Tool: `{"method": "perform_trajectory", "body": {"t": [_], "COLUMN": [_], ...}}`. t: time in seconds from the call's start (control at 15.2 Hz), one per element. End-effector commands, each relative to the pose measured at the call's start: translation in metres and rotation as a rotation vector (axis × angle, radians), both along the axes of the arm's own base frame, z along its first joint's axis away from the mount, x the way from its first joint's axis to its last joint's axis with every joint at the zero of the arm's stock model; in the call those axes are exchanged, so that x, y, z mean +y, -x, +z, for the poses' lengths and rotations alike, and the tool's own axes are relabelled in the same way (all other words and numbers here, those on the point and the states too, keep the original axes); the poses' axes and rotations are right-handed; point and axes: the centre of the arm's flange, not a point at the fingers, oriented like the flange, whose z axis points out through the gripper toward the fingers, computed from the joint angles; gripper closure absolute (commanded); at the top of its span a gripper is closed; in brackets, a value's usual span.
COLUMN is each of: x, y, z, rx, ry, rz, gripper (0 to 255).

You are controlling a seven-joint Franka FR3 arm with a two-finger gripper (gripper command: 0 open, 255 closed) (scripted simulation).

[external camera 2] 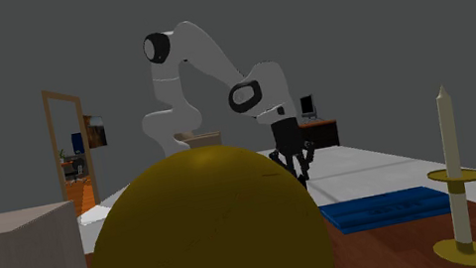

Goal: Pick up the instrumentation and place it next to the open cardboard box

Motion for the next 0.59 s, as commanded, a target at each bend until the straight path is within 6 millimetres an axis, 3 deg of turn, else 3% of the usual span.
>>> {"method": "perform_trajectory", "body": {"t": [0.0,0.53], "x": [0.000,0.000], "y": [0.000,0.000], "z": [0.000,0.042], "rx": [0.000,0.000], "ry": [0.000,0.000], "rz": [0.000,0.000], "gripper": [255,255]}}
